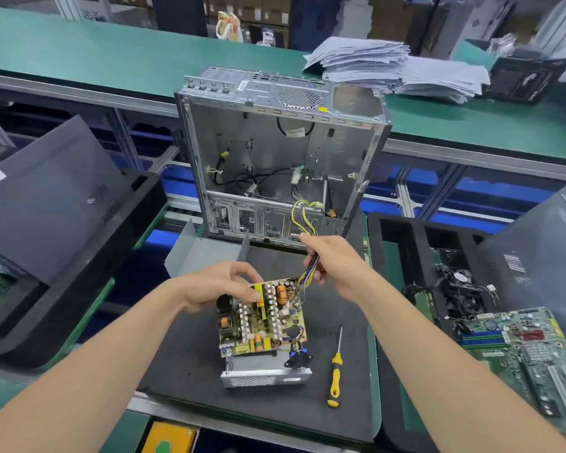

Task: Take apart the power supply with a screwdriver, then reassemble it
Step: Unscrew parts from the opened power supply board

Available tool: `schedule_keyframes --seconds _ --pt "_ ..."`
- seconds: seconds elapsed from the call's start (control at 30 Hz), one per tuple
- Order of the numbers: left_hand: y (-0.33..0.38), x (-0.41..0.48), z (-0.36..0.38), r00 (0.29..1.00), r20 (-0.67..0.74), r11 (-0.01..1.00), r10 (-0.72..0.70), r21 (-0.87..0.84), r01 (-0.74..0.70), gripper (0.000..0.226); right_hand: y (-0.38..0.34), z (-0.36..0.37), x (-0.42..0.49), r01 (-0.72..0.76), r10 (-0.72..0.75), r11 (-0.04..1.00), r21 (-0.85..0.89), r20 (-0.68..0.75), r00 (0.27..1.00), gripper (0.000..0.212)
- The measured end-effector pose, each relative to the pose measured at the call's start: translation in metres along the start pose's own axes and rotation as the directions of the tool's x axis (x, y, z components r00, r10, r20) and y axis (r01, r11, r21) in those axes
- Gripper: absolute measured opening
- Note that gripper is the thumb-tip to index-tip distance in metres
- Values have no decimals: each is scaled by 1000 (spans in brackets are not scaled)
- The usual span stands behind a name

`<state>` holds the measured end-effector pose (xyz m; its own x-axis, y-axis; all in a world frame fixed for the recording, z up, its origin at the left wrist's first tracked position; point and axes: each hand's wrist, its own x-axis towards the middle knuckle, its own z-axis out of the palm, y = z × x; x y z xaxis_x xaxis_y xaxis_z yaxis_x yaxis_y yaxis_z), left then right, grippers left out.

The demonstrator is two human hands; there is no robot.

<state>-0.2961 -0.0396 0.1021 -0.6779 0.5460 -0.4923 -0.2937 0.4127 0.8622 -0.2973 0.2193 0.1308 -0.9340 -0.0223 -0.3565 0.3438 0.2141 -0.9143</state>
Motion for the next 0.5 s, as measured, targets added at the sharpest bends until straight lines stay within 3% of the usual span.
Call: schedule_keyframes --seconds 0.2,0.3,0.4,0.5 --pt "-6 5 5 999 -51 998 -6 -64 3 57 17 -6 -9 7 -14 998 69 111 994 39" --pt "-8 8 4 995 -89 997 -37 -63 31 57 23 -17 -16 -113 87 991 75 286 954 29" --pt "-11 9 5 994 -89 994 -68 -94 60 50 30 -25 -23 -225 194 974 12 466 863 42" --pt "-14 9 7 990 -98 989 -104 -114 92 69 35 -22 -29 -262 221 965 10 504 835 61"
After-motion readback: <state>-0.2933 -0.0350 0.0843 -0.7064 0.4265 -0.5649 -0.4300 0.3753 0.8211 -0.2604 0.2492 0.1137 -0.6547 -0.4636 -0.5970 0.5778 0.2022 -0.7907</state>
